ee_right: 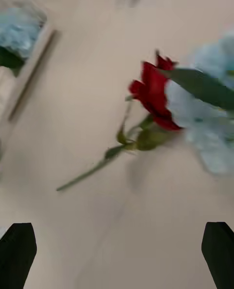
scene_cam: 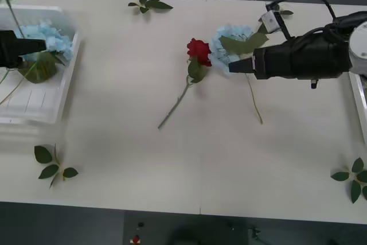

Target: Put the red flowers into the right box and the blue flowers into the left box

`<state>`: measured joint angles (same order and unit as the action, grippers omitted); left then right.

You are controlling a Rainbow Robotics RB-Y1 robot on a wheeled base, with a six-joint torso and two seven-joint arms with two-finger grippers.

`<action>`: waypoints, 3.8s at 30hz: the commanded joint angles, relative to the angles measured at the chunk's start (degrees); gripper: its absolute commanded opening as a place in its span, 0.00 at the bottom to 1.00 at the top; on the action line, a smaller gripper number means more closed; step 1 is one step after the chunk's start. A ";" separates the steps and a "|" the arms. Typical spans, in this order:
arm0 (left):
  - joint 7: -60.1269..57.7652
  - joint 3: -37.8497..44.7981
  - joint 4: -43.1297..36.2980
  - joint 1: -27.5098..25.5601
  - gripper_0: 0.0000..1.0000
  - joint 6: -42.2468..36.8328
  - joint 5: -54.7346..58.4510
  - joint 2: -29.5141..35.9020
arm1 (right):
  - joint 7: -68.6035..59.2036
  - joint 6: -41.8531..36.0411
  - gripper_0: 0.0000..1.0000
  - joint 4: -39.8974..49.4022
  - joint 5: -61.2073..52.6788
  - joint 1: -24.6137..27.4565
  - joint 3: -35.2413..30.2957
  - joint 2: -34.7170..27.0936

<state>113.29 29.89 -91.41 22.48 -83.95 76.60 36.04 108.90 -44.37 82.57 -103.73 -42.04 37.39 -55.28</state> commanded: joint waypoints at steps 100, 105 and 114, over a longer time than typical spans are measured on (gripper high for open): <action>41.71 -26.55 0.36 -2.01 0.95 4.68 18.41 -22.32 | 46.10 -6.43 0.00 27.38 -14.92 23.49 -29.13 20.47; 41.71 -27.69 0.36 -1.65 0.95 4.68 17.88 -24.70 | 46.10 -6.34 0.00 27.38 -14.92 23.49 -29.13 20.47; 41.71 -32.08 0.36 -1.22 1.00 9.86 15.77 -27.86 | 46.10 -5.99 0.00 27.38 -15.01 23.23 -29.13 20.47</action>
<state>154.32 -0.09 -90.39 19.51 -75.30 92.37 8.69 155.05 -50.96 108.18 -118.93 -17.44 8.98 -34.98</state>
